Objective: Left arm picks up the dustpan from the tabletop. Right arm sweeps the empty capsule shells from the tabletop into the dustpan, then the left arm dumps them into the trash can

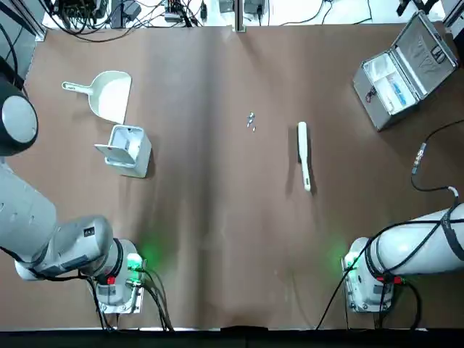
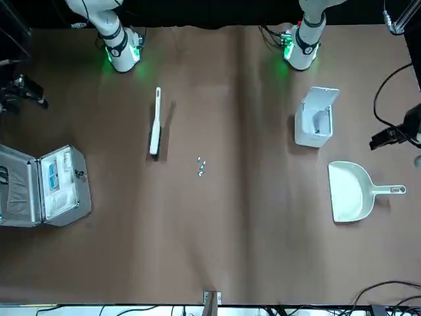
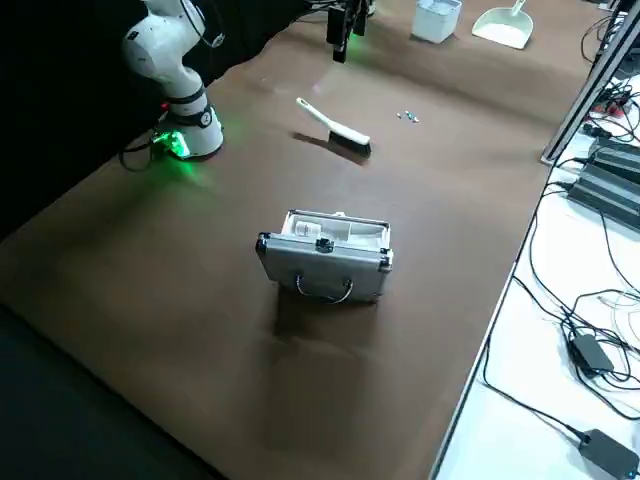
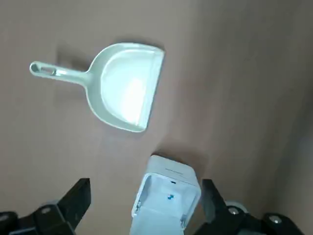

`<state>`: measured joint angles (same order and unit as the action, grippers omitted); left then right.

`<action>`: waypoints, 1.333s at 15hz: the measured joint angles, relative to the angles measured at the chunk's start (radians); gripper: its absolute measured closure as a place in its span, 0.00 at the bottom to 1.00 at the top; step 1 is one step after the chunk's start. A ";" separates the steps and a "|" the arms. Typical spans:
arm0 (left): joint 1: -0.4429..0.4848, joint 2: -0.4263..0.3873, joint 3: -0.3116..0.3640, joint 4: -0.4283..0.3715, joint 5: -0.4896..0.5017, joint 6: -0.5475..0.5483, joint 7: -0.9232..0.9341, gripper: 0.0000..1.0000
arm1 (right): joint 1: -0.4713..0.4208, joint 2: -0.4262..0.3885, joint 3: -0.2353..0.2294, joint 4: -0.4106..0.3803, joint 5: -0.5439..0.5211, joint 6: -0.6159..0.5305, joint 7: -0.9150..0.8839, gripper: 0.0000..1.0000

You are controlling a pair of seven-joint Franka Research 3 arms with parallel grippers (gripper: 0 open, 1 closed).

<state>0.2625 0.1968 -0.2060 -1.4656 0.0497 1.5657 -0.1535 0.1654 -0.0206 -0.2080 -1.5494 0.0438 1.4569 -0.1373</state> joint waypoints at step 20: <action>0.276 0.257 0.012 -0.266 0.150 0.635 -1.059 0.00 | 0.330 0.118 0.009 -0.479 0.193 0.149 0.301 0.07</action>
<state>0.5387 0.4534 -0.1937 -1.7319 0.1994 2.2003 -1.2124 0.4954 0.0971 -0.1990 -2.0283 0.2369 1.6055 0.1640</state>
